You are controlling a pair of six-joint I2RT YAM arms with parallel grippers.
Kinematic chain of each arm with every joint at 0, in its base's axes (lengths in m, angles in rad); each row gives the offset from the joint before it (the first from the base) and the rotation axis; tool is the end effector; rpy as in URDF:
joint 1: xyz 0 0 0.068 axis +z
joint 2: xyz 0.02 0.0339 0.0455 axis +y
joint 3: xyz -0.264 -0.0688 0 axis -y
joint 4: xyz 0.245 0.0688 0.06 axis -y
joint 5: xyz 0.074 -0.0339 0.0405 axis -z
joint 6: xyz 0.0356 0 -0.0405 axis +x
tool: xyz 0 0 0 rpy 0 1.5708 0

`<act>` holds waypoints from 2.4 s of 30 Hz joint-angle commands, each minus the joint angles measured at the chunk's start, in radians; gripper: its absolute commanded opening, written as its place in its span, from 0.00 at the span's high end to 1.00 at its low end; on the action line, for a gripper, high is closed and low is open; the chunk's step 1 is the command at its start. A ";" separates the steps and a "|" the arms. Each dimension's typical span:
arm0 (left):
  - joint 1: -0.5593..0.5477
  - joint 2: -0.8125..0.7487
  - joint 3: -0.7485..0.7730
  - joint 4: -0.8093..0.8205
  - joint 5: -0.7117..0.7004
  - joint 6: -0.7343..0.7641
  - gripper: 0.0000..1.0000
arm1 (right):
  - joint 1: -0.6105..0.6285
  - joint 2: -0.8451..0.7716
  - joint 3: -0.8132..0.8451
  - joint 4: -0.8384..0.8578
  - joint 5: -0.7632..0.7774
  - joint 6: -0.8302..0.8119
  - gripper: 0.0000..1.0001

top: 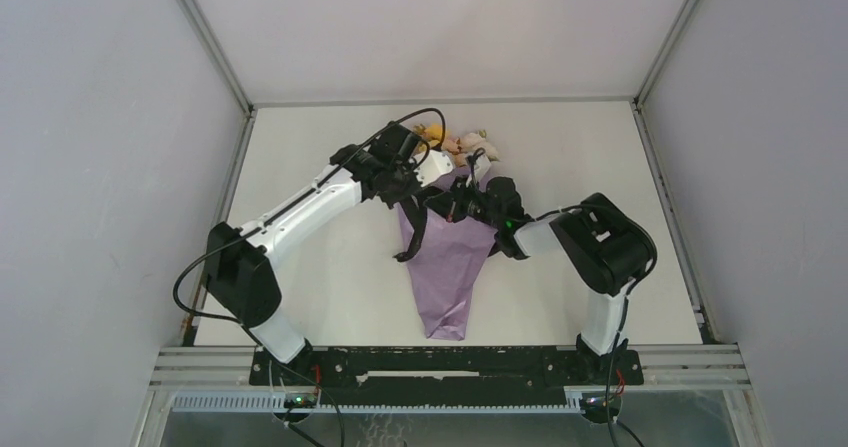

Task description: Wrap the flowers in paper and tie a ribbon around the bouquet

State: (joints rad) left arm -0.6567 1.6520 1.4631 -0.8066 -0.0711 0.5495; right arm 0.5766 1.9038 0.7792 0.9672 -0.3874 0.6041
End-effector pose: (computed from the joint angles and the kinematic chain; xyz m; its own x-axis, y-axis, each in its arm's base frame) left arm 0.2810 -0.2134 0.2977 -0.2646 0.8617 -0.4329 0.8403 0.4263 0.3350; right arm 0.3043 0.2140 0.1511 -0.5725 0.2550 -0.7792 -0.5982 0.5200 0.6097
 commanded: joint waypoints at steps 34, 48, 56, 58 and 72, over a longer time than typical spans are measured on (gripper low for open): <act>0.095 -0.018 0.084 -0.123 0.235 0.297 0.49 | -0.196 -0.317 -0.149 -0.610 -0.336 -0.046 1.00; 0.131 0.190 -0.020 0.039 0.200 0.342 0.40 | -0.203 -0.298 -0.149 -0.608 -0.346 -0.054 1.00; 0.131 0.271 -0.027 0.060 0.158 0.319 0.50 | -0.205 -0.298 -0.149 -0.612 -0.346 -0.057 1.00; 0.131 0.278 -0.031 0.060 0.155 0.313 0.61 | -0.205 -0.300 -0.149 -0.610 -0.346 -0.055 1.00; 0.134 -0.016 -0.190 -0.025 0.359 0.228 1.00 | -0.207 -0.277 -0.149 -0.604 -0.352 -0.052 1.00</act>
State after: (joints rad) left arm -0.5251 1.7691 1.3098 -0.7799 0.1452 0.8310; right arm 0.3737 1.6173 0.6235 0.3328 -0.7235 0.5625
